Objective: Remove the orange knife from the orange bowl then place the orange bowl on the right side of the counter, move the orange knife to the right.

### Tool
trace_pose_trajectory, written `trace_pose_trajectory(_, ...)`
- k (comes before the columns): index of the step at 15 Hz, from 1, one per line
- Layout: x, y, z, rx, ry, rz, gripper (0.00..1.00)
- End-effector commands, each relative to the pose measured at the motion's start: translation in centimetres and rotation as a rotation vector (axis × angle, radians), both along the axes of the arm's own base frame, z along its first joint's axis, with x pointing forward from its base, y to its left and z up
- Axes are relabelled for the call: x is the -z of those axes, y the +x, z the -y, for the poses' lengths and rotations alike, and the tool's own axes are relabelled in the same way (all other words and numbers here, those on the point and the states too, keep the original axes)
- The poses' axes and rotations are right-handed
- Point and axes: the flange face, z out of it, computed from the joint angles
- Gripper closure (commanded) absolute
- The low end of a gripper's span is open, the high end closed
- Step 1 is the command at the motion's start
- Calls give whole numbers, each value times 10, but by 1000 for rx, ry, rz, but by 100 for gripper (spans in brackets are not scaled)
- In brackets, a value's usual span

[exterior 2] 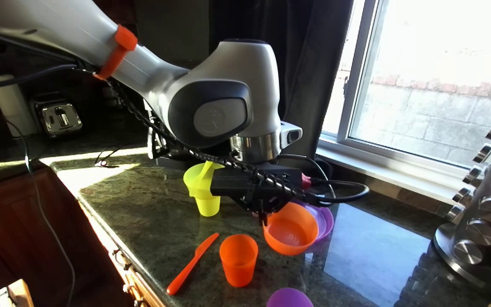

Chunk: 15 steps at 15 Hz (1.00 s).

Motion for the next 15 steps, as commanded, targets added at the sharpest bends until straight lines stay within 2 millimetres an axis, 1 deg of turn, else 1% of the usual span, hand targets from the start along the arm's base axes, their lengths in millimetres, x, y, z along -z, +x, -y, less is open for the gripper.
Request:
trace_pose_trajectory(1,13,9,14,-12,18,-5,99)
trace_pose_trajectory(7,30,10,22,25,36,-46,99)
trace_pose_trajectory(11,37,13,26,54,41,-53,99)
trace_pose_trajectory(15,40,18,26,81,63,-60,99)
